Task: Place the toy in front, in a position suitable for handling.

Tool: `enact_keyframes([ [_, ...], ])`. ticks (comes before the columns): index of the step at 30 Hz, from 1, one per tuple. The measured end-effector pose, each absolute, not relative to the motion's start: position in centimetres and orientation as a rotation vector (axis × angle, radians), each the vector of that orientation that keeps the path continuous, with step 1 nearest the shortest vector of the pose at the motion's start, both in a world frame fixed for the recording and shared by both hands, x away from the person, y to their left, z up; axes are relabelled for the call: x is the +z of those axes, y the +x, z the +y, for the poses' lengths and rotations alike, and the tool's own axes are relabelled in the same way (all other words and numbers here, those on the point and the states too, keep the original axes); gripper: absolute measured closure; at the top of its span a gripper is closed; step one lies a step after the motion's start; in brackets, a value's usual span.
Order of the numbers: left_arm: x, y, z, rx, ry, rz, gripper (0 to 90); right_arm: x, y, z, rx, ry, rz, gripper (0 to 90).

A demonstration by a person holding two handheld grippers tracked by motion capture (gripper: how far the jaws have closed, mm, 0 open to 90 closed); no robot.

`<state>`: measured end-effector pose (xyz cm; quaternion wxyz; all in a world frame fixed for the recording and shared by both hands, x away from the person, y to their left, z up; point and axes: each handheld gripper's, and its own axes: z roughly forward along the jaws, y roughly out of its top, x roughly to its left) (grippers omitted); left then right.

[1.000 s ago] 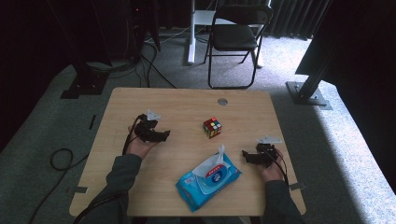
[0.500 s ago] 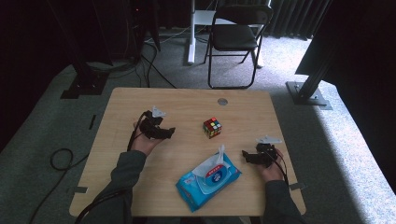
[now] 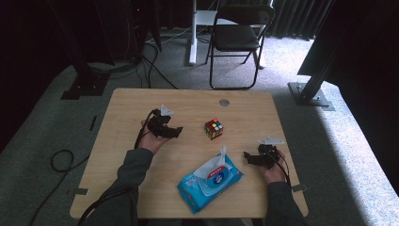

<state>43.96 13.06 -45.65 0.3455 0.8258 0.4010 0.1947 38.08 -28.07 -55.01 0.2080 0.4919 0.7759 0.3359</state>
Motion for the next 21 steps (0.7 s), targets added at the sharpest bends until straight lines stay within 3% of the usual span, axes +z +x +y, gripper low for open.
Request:
enact_keyframes([
  [21, -45.3, 44.7, 10.6, 0.500, 2.172, 0.993, 25.5, -55.0, 38.1, -28.1, 0.935, 1.370, 2.160, 14.7],
])
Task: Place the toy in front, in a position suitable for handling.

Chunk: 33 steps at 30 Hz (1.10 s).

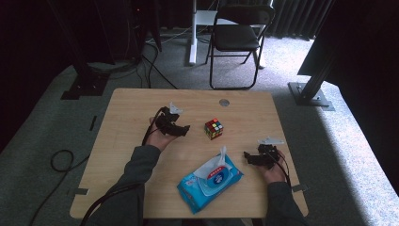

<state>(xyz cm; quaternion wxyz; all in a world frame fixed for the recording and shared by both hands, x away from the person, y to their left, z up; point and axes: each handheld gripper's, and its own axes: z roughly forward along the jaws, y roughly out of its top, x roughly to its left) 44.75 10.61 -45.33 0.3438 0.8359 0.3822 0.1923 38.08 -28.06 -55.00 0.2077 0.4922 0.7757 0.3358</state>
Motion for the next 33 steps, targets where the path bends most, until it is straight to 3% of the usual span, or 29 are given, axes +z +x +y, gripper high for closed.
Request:
enact_keyframes([
  [33, -44.9, 45.9, 6.5, 0.459, 2.180, 0.875, 25.5, -55.0, 38.1, -28.0, 0.934, 1.375, 2.153, 14.7],
])
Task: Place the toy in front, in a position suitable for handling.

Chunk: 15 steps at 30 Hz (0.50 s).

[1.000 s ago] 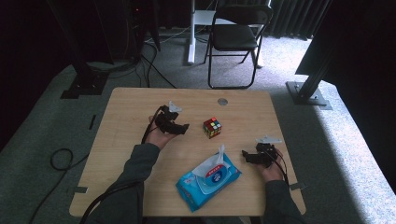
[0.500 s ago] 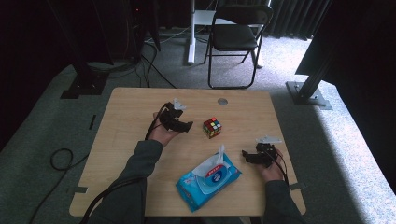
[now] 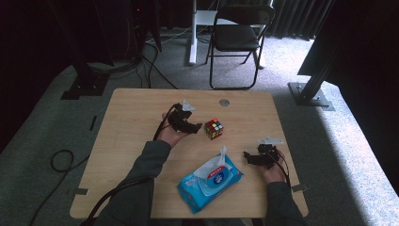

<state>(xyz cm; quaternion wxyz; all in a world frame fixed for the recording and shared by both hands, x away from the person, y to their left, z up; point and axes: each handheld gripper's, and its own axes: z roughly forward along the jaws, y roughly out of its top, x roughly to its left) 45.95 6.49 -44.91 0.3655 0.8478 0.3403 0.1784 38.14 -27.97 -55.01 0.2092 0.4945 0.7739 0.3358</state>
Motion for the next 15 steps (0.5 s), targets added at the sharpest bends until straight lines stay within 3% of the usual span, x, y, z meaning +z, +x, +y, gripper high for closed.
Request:
enact_keyframes([
  [15, -46.3, 46.4, 4.9, 0.418, 2.178, 0.877, 25.5, -55.0, 38.1, -28.0, 0.934, 1.375, 2.153, 14.7],
])
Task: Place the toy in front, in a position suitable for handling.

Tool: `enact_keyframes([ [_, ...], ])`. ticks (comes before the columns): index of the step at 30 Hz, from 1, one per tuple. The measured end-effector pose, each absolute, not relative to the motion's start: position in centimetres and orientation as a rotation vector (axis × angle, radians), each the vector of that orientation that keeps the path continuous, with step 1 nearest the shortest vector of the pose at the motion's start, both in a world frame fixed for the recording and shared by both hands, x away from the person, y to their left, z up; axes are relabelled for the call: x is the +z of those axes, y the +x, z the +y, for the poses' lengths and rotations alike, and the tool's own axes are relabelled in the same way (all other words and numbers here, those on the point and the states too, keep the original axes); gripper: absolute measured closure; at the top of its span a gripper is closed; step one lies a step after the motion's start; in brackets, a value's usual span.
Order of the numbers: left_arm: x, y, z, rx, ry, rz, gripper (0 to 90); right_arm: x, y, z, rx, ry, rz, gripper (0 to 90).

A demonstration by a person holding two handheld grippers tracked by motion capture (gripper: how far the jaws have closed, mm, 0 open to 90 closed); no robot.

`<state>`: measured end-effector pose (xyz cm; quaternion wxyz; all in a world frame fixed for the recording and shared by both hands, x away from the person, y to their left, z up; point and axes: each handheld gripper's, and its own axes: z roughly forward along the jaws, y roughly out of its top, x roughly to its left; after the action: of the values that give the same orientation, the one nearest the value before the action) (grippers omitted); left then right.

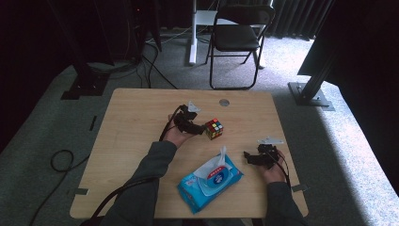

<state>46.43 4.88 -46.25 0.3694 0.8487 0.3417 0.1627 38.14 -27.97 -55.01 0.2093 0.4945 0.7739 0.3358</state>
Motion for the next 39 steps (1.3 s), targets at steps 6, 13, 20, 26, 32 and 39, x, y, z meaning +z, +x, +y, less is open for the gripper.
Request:
enact_keyframes([
  [6, -47.0, 46.6, 4.5, 0.389, 2.153, 0.875, 24.5, -55.0, 38.1, -28.0, 0.934, 1.376, 2.153, 14.7],
  [13, -47.5, 46.7, 3.7, 0.381, 2.145, 0.861, 22.1, -55.0, 38.1, -28.0, 0.934, 1.375, 2.153, 14.7],
  [20, -48.4, 46.7, 2.8, 0.379, 2.156, 0.861, 19.5, -55.0, 38.1, -28.0, 0.934, 1.376, 2.153, 14.7],
  [26, -49.1, 46.9, 2.3, 0.375, 2.165, 0.876, 18.8, -55.0, 38.1, -28.0, 0.934, 1.375, 2.153, 14.7],
  [32, -49.7, 47.1, 1.8, 0.370, 2.160, 0.890, 18.8, -55.0, 38.1, -28.0, 0.934, 1.376, 2.152, 14.7],
  [39, -50.5, 47.4, 1.3, 0.366, 2.181, 0.895, 18.8, -55.0, 38.1, -28.0, 0.934, 1.376, 2.153, 14.7],
])
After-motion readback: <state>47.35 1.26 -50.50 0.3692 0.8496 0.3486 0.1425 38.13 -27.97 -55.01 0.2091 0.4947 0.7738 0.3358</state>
